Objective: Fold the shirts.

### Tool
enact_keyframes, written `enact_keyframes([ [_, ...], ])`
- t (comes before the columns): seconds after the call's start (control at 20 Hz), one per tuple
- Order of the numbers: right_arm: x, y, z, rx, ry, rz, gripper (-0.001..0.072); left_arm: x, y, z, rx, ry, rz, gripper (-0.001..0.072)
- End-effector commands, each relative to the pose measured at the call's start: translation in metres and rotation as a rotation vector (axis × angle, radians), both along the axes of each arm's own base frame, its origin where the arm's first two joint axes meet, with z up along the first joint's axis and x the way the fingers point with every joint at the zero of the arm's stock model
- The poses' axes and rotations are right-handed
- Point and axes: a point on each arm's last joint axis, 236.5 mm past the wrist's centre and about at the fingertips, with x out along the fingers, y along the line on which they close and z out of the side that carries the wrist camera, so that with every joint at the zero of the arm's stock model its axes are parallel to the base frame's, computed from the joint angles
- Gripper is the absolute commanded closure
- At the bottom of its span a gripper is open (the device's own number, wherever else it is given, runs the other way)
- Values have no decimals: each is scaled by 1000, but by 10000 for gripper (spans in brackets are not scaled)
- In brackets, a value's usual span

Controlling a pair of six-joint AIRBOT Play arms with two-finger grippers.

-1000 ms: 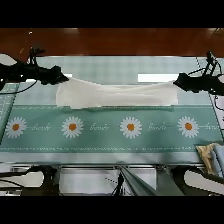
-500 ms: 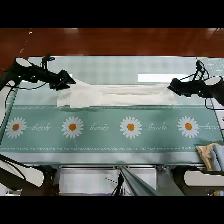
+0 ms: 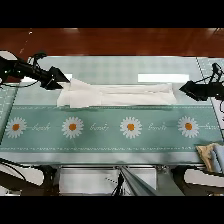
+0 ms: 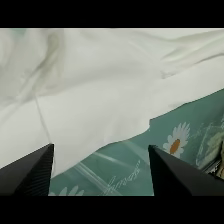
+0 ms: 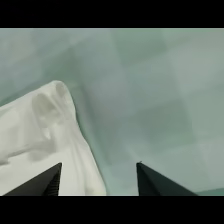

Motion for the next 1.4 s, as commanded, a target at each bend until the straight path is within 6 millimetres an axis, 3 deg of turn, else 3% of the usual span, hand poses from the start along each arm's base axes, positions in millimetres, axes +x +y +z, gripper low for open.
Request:
enact_keyframes([
  [0.0, 4, 23, -1, 251, -8, -36, 156, -2, -7, 28, -25, -60, -25, 54],
  [0.25, 25, 83, -43, 424, 47, -52, 117, 5, -29, 52, -89, -120, -19, 54],
  [0.35, 41, 95, -51, 436, 24, -100, 120, 10, -33, 56, -106, -139, -10, 54],
  [0.4, 53, 99, -48, 446, -9, -141, 153, 11, -34, 58, -106, -143, -10, 54],
  [0.45, 63, 101, -42, 456, -51, -165, 370, 12, -34, 59, -107, -148, -9, 54],
  [0.5, 72, 103, -31, 479, -95, -180, 589, 12, -35, 60, -112, -150, -8, 54],
  [0.55, 78, 105, -18, 498, -135, -178, 684, 13, -35, 61, -116, -151, -6, 58],
  [0.6, 80, 107, -4, 500, -169, -158, 683, 12, -36, 61, -117, -150, -8, 162],
  [0.7, 77, 114, 29, 487, -227, -84, 683, 10, -44, 63, -128, -148, -25, 547],
  [0.75, 73, 119, 46, 478, -249, -40, 683, 8, -53, 63, -130, -148, -43, 647],
  [0.8, 65, 125, 66, 461, -272, 15, 684, 5, -65, 63, -130, -165, -84, 680],
  [0.95, 36, 142, 116, 409, -298, 133, 684, 1, -113, 63, -124, -208, -155, 680],
  [1.15, -3, 155, 161, 264, -312, 206, 684, -3, -185, 63, -116, -291, -215, 680],
  [1.35, -35, 167, 207, 185, -368, 217, 684, -30, -239, 55, -99, -312, -316, 681],
])
